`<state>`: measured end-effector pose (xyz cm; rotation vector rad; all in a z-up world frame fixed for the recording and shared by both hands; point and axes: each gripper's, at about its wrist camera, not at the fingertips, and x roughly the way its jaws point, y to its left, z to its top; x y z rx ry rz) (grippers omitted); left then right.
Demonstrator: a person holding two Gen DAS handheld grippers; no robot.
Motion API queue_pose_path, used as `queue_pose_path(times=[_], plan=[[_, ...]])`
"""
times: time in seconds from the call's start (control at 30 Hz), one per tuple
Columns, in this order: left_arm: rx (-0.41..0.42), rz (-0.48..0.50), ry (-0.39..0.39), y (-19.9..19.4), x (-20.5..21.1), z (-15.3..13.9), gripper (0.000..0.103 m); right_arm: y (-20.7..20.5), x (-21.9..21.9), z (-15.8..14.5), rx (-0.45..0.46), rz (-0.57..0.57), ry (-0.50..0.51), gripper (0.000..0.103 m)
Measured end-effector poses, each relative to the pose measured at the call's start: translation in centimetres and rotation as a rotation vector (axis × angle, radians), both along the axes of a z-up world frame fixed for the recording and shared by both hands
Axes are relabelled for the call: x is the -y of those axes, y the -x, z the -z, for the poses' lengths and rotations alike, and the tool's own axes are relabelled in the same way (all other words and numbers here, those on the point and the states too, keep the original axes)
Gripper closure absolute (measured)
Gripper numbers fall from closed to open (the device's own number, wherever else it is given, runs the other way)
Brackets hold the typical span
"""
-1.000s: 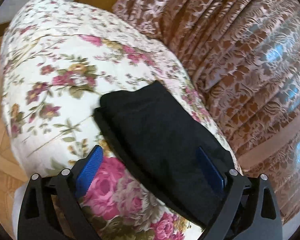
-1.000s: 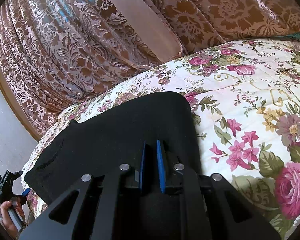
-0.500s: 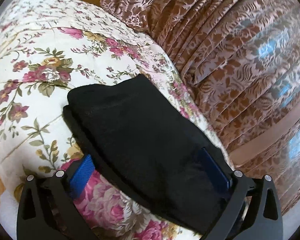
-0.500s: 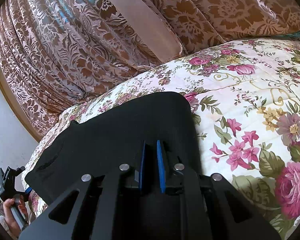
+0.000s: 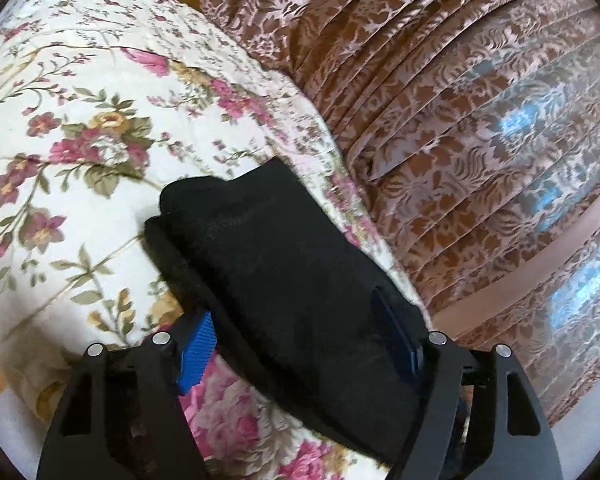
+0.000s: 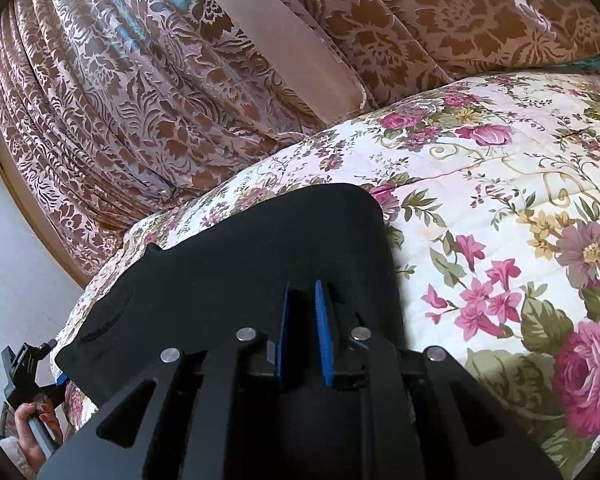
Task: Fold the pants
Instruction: 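Grasp the end of the folded pants with the left gripper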
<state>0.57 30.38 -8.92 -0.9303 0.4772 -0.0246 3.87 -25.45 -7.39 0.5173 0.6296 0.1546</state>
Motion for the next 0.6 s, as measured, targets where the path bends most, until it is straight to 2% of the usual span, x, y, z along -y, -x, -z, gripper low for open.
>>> queue_pose_path(times=[0.13, 0.2, 0.27, 0.37, 0.47, 0.6], plan=[[-0.007, -0.019, 0.021, -0.9, -0.3, 0.1, 0.036, 0.0, 0.0, 0.0, 0.001, 0.0, -0.003, 0.089], [-0.025, -0.04, 0.025, -1.2, -0.4, 0.3, 0.047, 0.0, 0.1, 0.0, 0.001, 0.0, -0.003, 0.089], [-0.064, -0.063, 0.013, -1.3, -0.5, 0.6, 0.068, 0.1, 0.1, 0.1, 0.001, 0.0, -0.003, 0.089], [-0.09, -0.083, 0.017, -1.2, -0.8, 0.9, 0.083, 0.1, 0.1, 0.1, 0.001, 0.001, -0.002, 0.089], [-0.076, -0.084, 0.021, -1.2, -0.8, 0.1, 0.086, 0.1, 0.1, 0.1, 0.001, 0.002, -0.003, 0.088], [-0.015, -0.048, -0.048, -1.7, 0.3, -2.8, 0.088, 0.1, 0.2, 0.1, 0.002, 0.002, -0.005, 0.088]])
